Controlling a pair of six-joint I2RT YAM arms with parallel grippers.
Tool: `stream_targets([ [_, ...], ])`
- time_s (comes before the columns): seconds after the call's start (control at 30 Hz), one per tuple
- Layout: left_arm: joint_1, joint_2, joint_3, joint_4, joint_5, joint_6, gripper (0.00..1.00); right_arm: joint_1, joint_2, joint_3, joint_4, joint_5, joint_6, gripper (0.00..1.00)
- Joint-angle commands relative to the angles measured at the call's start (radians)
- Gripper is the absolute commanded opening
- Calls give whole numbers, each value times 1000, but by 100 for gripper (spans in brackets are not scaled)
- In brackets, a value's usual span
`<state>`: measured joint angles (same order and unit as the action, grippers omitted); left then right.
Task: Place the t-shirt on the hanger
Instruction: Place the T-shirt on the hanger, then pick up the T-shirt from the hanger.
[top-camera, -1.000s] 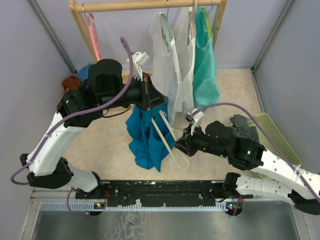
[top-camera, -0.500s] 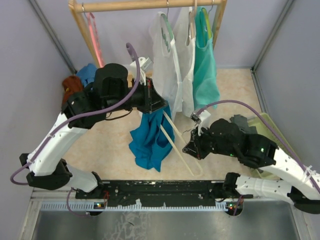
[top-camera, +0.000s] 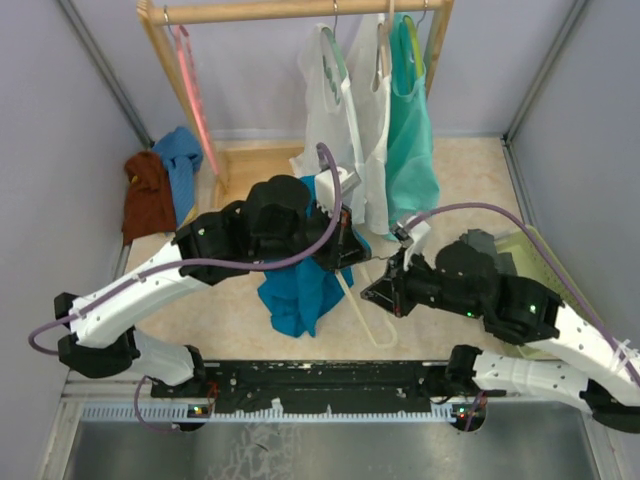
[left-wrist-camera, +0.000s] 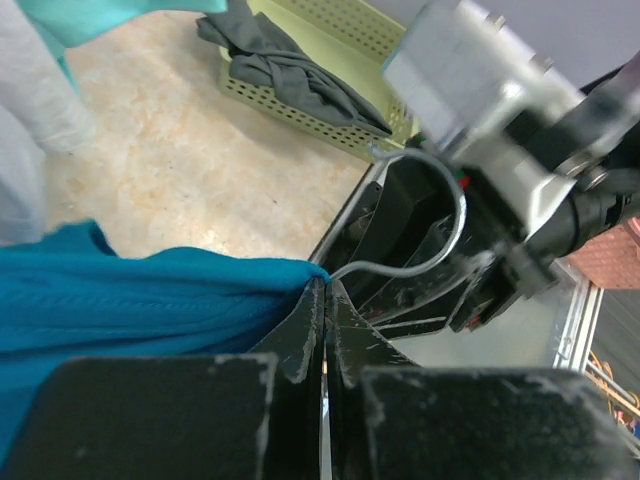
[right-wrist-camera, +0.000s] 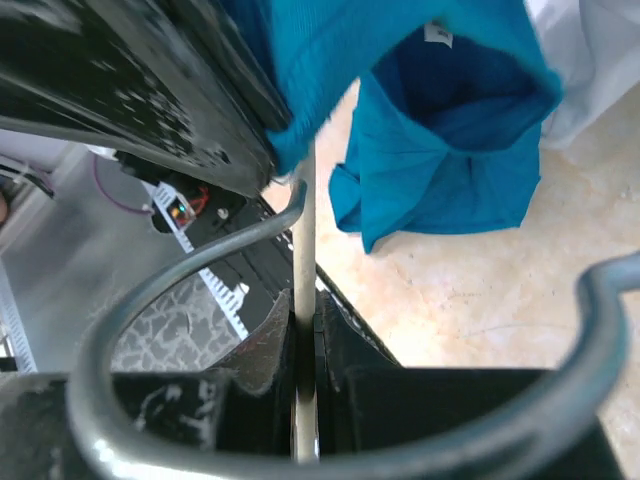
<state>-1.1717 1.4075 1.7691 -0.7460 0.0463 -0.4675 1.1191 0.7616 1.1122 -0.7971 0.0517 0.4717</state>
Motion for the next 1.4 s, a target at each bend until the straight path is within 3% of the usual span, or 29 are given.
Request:
stream_targets([
  [0.0, -81, -13, -50, 98, 65, -24, 0, 8, -120, -54, 371, 25, -51, 0],
  [0.17, -163, -14, -38, 130, 80, -22, 0, 7, -244, -126, 436, 84, -104, 0],
  [0.4, -295, 34, 56, 117, 62, -28, 0, 7, -207, -77, 410, 69, -177, 0],
  [0.53, -319, 32, 35, 116, 36, -29, 1, 7, -224, -35, 430, 49, -222, 0],
  [0.67, -321, -24, -39, 135, -56, -16, 14, 8, -290, -49, 459, 57, -245, 0],
  [0.83, -320, -86, -56, 160, -155, 17, 43, 7, -376, -87, 485, 63, -224, 0],
  [1.0, -322, -57, 121, 124, -107, 62, 47, 7, -404, -111, 481, 69, -210, 0],
  [1.17, -322, -108, 160, 137, -77, 85, 48, 8, -426, -121, 473, 86, -211, 0],
  [1.27, -322, -167, 161, 124, -130, 100, 48, 8, -438, -120, 460, 91, -211, 0],
  [1.37, -322, -235, 143, 62, -296, 82, 50, 8, -449, -113, 447, 83, -207, 0],
])
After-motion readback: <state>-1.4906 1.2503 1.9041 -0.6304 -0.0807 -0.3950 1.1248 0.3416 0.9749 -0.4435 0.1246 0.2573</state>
